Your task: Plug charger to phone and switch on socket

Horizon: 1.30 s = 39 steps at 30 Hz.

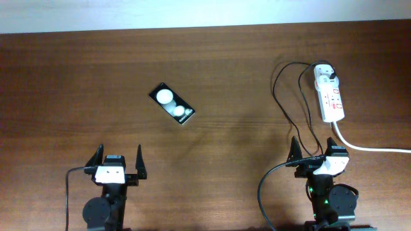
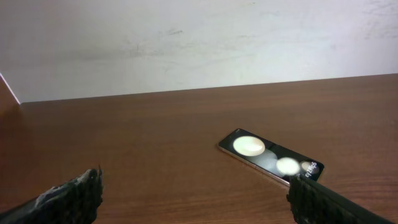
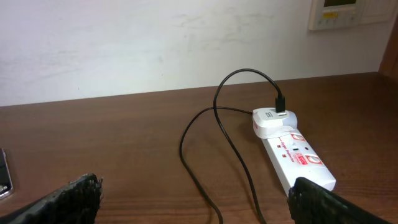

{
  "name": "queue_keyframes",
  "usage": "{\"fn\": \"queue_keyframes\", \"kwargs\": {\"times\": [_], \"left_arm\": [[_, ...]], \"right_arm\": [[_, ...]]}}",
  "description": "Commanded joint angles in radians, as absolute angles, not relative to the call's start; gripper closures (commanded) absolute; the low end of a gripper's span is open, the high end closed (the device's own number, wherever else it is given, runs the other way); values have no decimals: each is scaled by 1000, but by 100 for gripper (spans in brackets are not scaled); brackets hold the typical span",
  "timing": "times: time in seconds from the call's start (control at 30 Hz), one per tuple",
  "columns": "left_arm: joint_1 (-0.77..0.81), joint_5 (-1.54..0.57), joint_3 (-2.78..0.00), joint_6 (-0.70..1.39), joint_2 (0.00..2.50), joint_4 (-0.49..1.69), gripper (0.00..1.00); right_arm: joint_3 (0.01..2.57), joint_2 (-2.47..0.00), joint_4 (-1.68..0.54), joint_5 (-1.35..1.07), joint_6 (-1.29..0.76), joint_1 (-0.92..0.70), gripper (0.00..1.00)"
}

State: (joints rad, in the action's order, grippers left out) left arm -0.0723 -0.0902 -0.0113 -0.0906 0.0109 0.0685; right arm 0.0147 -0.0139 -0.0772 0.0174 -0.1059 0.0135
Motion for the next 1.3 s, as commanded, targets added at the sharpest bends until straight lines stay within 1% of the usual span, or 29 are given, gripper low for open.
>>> {"fn": "queue_keyframes", "kwargs": {"times": [0.0, 0.63, 0.8, 0.9, 1.07, 1.27], "left_arm": [[-71, -86, -9, -110, 6, 76, 1], [-71, -84, -9, -110, 6, 76, 1], [-70, -134, -13, -102, 6, 78, 1], [-70, -180, -46, -102, 6, 149, 1], [-70, -180, -139, -102, 6, 376, 1], [-70, -180, -176, -102, 6, 455, 1]], "right_arm": [[6, -7, -78, 26, -109, 22, 1], [6, -7, -78, 26, -108, 22, 1], [6, -7, -78, 26, -108, 22, 1], [6, -7, -78, 26, -108, 22, 1], [6, -7, -78, 26, -109, 22, 1], [6, -7, -78, 26, -108, 22, 1]]}}
